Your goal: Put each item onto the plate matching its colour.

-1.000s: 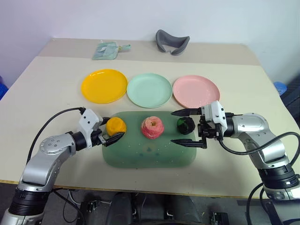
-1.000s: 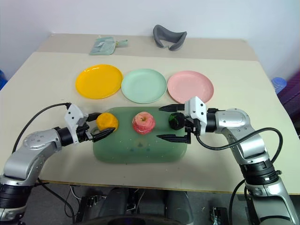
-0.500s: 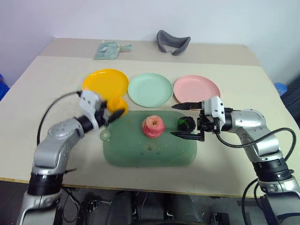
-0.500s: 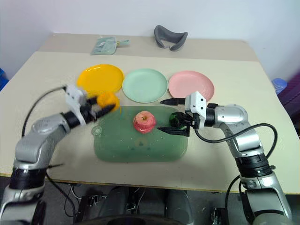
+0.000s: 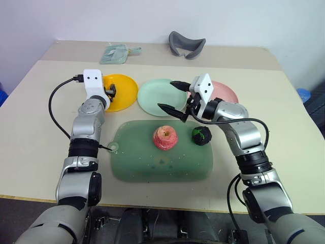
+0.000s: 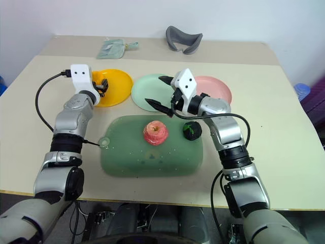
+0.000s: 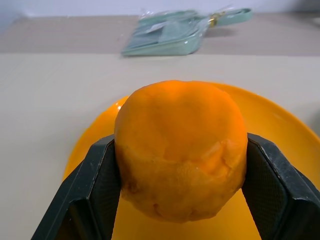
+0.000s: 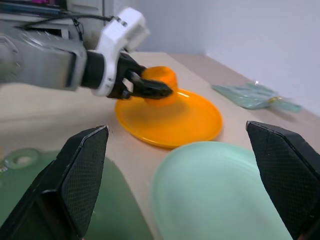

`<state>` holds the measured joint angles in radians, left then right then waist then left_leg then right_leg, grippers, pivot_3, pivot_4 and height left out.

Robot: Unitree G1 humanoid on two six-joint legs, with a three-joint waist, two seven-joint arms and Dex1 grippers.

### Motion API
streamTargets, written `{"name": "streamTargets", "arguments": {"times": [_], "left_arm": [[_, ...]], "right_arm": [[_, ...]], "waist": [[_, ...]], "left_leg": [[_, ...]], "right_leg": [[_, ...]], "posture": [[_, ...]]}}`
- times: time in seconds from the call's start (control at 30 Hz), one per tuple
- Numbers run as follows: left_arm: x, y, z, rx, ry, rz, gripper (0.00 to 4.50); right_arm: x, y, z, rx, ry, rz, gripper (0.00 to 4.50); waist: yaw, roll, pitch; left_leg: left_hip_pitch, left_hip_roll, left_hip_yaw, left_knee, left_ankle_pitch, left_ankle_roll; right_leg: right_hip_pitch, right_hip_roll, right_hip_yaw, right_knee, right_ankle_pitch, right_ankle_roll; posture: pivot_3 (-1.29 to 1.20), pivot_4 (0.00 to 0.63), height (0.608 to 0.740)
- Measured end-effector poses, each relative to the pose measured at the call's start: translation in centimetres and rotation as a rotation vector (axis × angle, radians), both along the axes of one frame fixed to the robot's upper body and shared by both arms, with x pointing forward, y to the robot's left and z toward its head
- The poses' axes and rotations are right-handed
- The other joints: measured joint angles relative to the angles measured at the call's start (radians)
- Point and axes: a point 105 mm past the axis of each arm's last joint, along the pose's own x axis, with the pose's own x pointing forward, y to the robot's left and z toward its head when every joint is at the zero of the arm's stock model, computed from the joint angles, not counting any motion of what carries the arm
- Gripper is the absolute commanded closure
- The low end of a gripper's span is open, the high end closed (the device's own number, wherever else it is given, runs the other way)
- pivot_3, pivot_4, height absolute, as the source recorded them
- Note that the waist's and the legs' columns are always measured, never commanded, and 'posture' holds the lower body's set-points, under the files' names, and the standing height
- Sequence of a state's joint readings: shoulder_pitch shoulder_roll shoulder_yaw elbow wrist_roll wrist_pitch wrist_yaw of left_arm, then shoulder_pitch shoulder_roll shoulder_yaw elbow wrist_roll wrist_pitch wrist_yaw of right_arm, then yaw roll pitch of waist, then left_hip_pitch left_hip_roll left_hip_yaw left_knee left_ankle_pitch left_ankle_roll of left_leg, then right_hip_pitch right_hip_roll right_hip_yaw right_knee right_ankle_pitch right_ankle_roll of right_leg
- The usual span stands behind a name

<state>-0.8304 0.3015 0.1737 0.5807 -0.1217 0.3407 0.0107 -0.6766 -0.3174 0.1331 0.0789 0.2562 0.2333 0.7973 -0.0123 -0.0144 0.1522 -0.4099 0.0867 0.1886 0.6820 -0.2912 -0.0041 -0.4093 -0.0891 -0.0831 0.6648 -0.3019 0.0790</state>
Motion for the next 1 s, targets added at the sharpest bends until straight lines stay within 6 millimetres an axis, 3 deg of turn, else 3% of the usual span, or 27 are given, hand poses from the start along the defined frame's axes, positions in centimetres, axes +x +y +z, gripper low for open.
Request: {"name": "streamTargets", "arguments": {"times": [0.17, 0.43, 0.8, 0.87, 0.93, 1.0], "left_arm": [[0.29, 0.50, -0.81, -0.004, 0.024, 0.038, 1.76], [0.54, 0.71, -0.66, -0.002, 0.014, 0.056, 1.76], [0.56, 0.64, -0.75, -0.006, 0.015, 0.049, 1.76], [0.57, 0.35, -0.87, -0.055, 0.018, 0.025, 0.74], [0.54, 0.25, -1.02, -0.093, 0.024, 0.018, 0.05], [0.54, 0.17, -0.69, -0.103, 0.014, 0.012, 0.05]], "right_arm": [[-0.21, 0.21, 0.18, 0.006, 0.010, -0.012, 0.00], [0.43, 0.22, -0.31, 0.072, 0.131, -0.066, 0.00], [0.03, 0.53, 0.18, 0.119, 0.168, -0.041, 0.00], [0.08, 0.43, 0.27, 0.121, 0.166, -0.045, 0.00], [0.09, 0.43, 0.41, 0.122, 0.161, -0.044, 0.00], [0.09, 0.41, 0.49, 0.122, 0.156, -0.043, 0.00]], "waist": [[-0.002, 0.000, 0.000], [-0.002, 0.000, 0.000], [-0.002, 0.000, 0.000], [-0.002, 0.000, 0.000], [-0.003, 0.000, 0.000], [-0.003, 0.000, 0.000]], "left_leg": [[0.000, 0.000, 0.000, 0.000, 0.000, 0.000], [0.000, 0.000, 0.000, 0.000, 0.000, 0.000], [0.000, 0.000, 0.000, 0.000, 0.000, 0.000], [0.000, 0.000, 0.000, 0.000, 0.000, 0.000], [0.000, 0.000, 0.000, 0.000, 0.000, 0.000], [0.000, 0.000, 0.000, 0.000, 0.000, 0.000]], "right_leg": [[0.000, 0.000, 0.000, 0.000, 0.000, 0.000], [0.000, 0.000, 0.000, 0.000, 0.000, 0.000], [0.000, 0.000, 0.000, 0.000, 0.000, 0.000], [0.000, 0.000, 0.000, 0.000, 0.000, 0.000], [0.000, 0.000, 0.000, 0.000, 0.000, 0.000], [0.000, 0.000, 0.000, 0.000, 0.000, 0.000]], "posture": [[0.00, 0.150, 0.740], [0.00, 0.150, 0.740], [0.00, 0.150, 0.740], [0.00, 0.150, 0.740], [0.00, 0.150, 0.740], [0.00, 0.150, 0.740]]}}
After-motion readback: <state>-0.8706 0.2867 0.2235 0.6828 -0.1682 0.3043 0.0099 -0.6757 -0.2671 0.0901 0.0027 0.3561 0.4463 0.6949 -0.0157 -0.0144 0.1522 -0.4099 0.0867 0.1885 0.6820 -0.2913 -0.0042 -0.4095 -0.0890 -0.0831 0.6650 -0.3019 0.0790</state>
